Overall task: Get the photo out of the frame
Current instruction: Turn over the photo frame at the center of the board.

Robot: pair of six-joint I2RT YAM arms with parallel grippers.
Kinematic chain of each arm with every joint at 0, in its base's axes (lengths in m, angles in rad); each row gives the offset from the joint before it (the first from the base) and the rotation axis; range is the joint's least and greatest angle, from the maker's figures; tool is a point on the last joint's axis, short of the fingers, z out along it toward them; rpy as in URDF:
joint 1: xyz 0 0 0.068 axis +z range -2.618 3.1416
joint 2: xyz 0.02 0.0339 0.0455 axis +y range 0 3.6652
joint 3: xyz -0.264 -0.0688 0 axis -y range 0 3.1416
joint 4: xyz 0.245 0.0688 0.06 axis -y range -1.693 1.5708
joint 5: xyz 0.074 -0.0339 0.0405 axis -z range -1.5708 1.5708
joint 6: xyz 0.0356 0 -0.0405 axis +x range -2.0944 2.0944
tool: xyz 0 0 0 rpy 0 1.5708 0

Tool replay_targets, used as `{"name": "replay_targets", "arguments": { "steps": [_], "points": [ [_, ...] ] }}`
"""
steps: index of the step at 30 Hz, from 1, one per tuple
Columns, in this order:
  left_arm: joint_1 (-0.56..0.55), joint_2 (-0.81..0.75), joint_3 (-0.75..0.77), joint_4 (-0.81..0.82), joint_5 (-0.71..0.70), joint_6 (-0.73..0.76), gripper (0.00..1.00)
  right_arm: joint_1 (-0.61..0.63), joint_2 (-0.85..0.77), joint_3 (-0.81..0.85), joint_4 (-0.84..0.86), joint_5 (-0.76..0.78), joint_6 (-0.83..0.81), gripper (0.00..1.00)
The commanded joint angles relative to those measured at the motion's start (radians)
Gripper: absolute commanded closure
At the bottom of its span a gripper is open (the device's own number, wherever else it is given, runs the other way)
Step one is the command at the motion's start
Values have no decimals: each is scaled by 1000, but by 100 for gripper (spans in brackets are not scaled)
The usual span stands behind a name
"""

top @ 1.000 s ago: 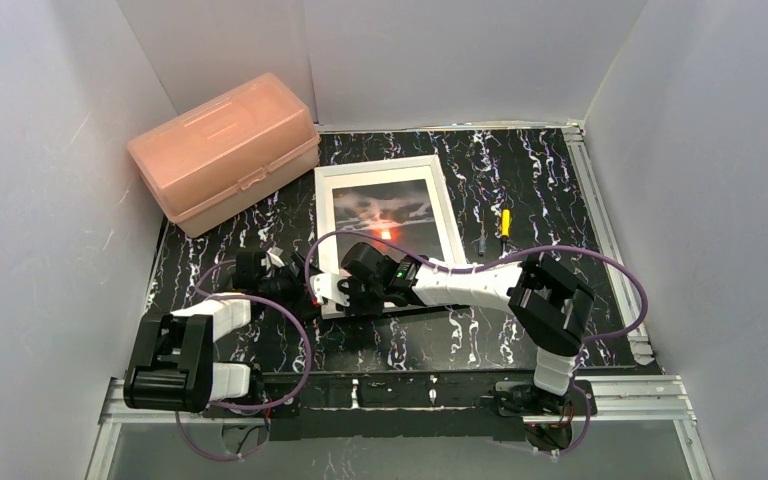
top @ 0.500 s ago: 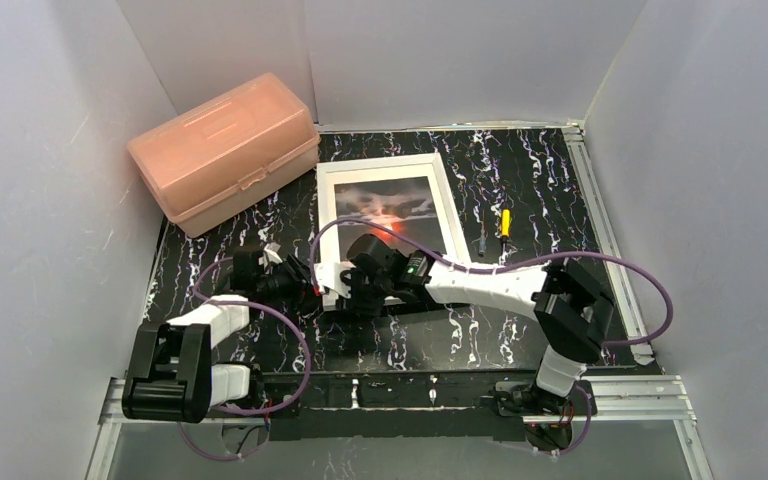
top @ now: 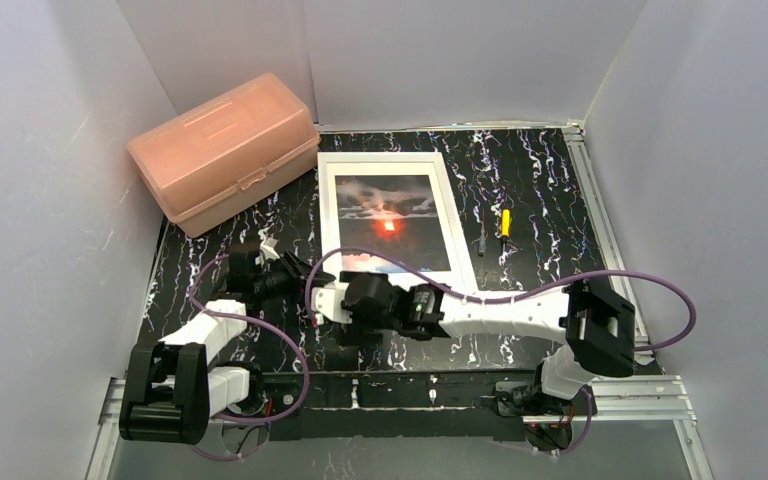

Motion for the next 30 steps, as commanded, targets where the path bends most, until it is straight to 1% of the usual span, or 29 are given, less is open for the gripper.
{"name": "replay_targets", "arguments": {
  "steps": [1,4,6,8,11,14,15,21,25,28,30],
  "points": [
    [2,-65,32,28,69,-61,68,75,-23,-72,108,288,7,1],
    [1,-79,30,28,74,-75,68,135,18,-99,231,478,2,1],
    [1,-89,30,28,82,-84,69,161,70,-89,278,618,-17,1],
    [2,-102,31,28,88,-94,69,185,120,-81,331,714,-53,1],
    [2,-127,30,28,93,-110,69,205,170,-91,423,799,-123,1],
    [1,-142,28,28,97,-121,69,205,181,-104,473,809,-157,1],
    [1,-146,27,28,100,-125,69,205,181,-110,490,813,-169,3],
    [1,-162,28,28,110,-143,68,205,169,-163,601,843,-251,28],
    [2,-175,34,28,120,-162,68,205,162,-197,686,858,-307,40],
    [0,-188,36,28,126,-172,67,205,160,-199,719,870,-327,60],
    [1,-197,35,28,127,-177,64,205,147,-200,729,870,-325,75]
  ]
}}
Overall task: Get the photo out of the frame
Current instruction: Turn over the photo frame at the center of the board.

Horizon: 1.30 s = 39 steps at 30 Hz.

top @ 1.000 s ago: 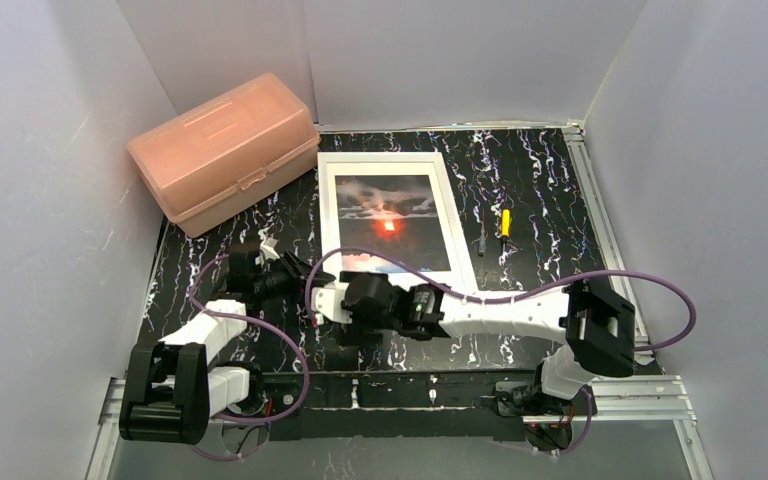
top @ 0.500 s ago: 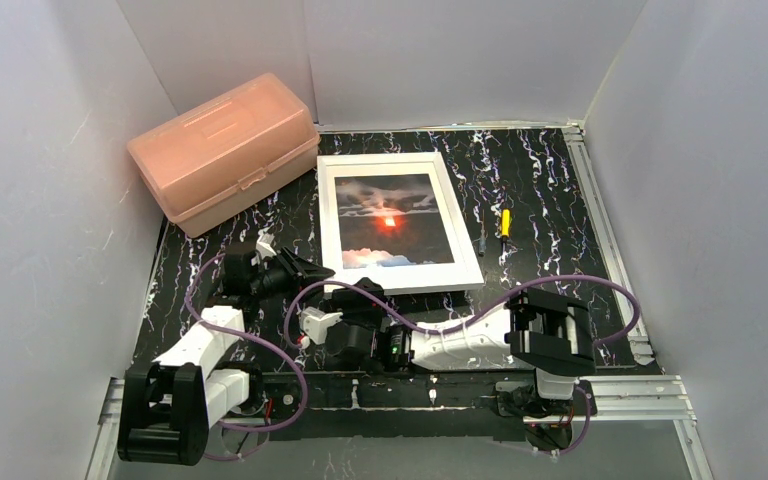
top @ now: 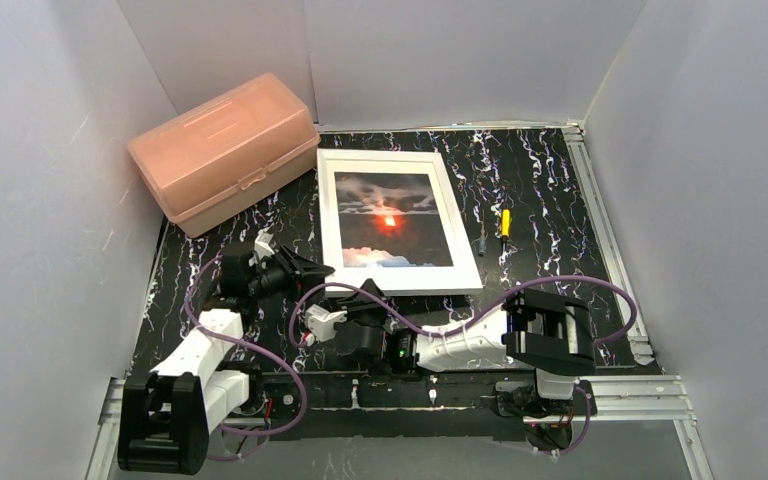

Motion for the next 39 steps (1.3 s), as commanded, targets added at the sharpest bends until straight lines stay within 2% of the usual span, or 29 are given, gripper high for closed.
{"name": "replay_targets", "arguments": {
  "steps": [1,3,5,6,9,14,21,28,35,39],
  "points": [
    [2,-59,35,34,89,-54,61,2,-59,-9,129,31,-15,81],
    [2,-71,35,30,90,-50,53,2,-89,-18,132,22,-2,91],
    [2,-87,36,14,80,-36,43,3,-126,-29,135,15,12,98],
    [2,-95,38,-8,73,-26,33,3,-153,-36,136,10,21,99],
    [1,-127,58,-93,45,27,16,3,-218,-54,128,9,38,99],
    [2,-174,166,-364,-49,193,2,2,-340,-82,101,-5,81,99],
    [3,-185,274,-425,-112,220,2,3,-539,-130,51,-128,175,99],
    [2,-48,495,-456,-157,124,2,3,-666,-159,7,-182,271,99],
    [-18,-54,646,-545,-370,81,2,2,-707,-210,18,-216,379,99],
    [-35,25,770,-748,-497,59,5,2,-716,-226,32,-230,390,99]
  ]
}}
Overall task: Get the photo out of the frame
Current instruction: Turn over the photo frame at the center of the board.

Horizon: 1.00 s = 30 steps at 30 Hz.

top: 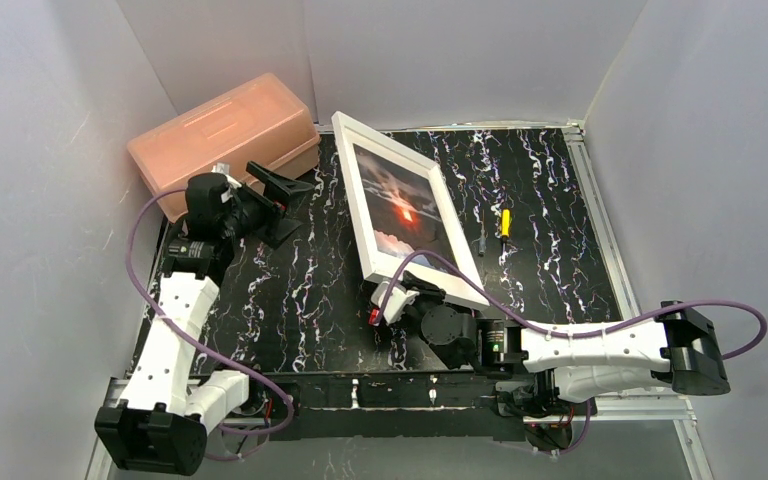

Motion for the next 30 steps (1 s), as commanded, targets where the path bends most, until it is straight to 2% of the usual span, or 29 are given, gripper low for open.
{"name": "replay_targets", "arguments": {
  "steps": [1,4,12,22,28,30],
  "points": [
    [-24,85,152,-239,-158,-22,4,3,-50,11,166,-68,113,99],
    [-56,157,221,-263,-152,-18,3,4,-52,11,162,-75,112,99],
    [-194,285,314,-209,-246,-4,3,4,-95,-5,128,-91,133,99],
    [-269,400,384,-145,-247,35,4,4,-132,-36,105,-106,157,99],
    [-298,445,414,-107,-228,74,8,4,-128,-46,113,-124,163,99],
    [-310,457,423,-108,-232,93,13,3,-127,-46,114,-125,163,99]
  ]
}}
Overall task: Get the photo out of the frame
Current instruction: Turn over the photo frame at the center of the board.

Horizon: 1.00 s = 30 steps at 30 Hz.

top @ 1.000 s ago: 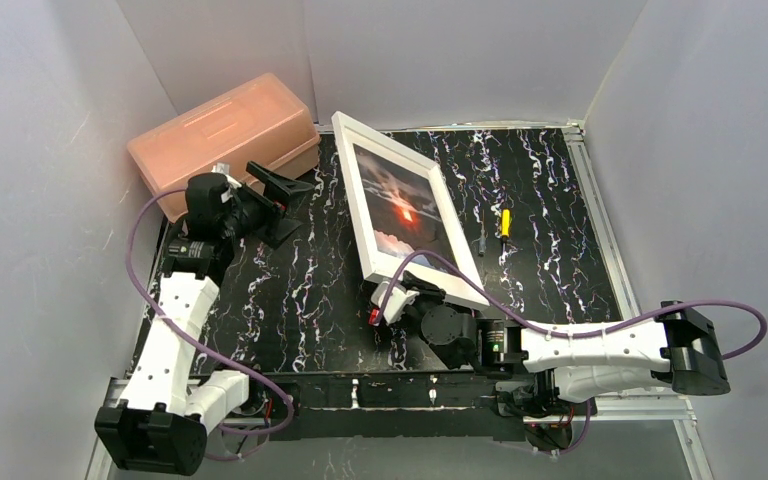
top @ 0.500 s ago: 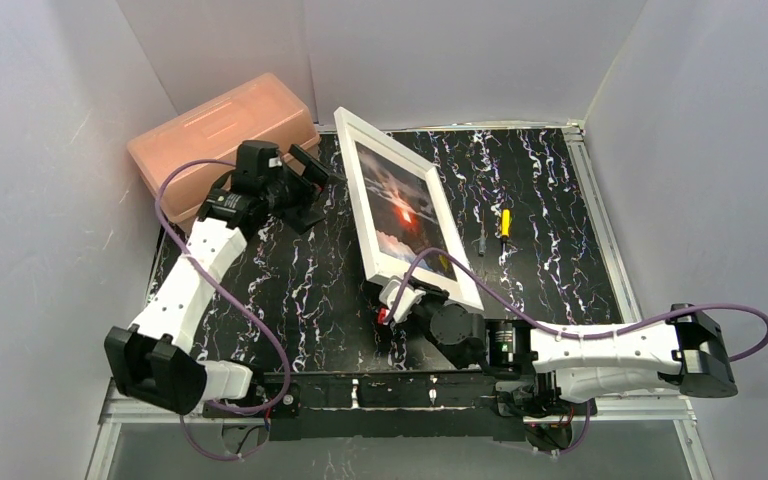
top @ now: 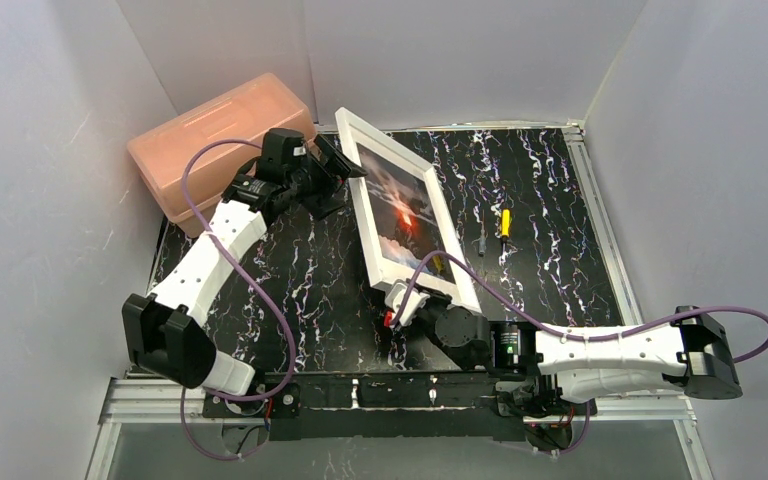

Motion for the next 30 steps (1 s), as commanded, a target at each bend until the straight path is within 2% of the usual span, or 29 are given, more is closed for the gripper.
{"name": "replay_targets", "arguments": {
  "steps": [1,2,5,6,9,11,13,15,19,26,28,30],
  "points": [
    [-27,15,44,12,-12,58,17,4,-34,18,153,-30,58,99],
    [-29,15,42,6,-30,59,19,5,-35,18,154,-32,59,99],
    [-42,15,39,-21,-99,68,39,5,-39,18,154,-35,58,99],
    [-43,17,41,-29,-110,72,45,5,-41,19,152,-38,58,94],
    [-47,29,49,-36,-106,87,68,4,-46,18,143,-50,55,57],
    [-47,32,57,-50,-113,97,81,5,-52,22,136,-45,54,42],
    [-48,25,63,-73,-142,111,90,5,-60,32,120,-51,55,32],
    [-47,8,60,-89,-177,129,93,5,-68,61,62,-92,68,25],
    [-47,-36,46,-114,-254,155,94,5,-70,134,-51,-135,108,18],
    [-44,-149,31,-185,-349,232,96,-8,-107,175,-85,-6,239,6],
    [-43,-181,31,-212,-359,254,97,-66,-90,202,-141,10,299,4],
    [-40,-205,33,-236,-354,270,98,-197,-47,245,-238,-84,392,6]
  ]
}}
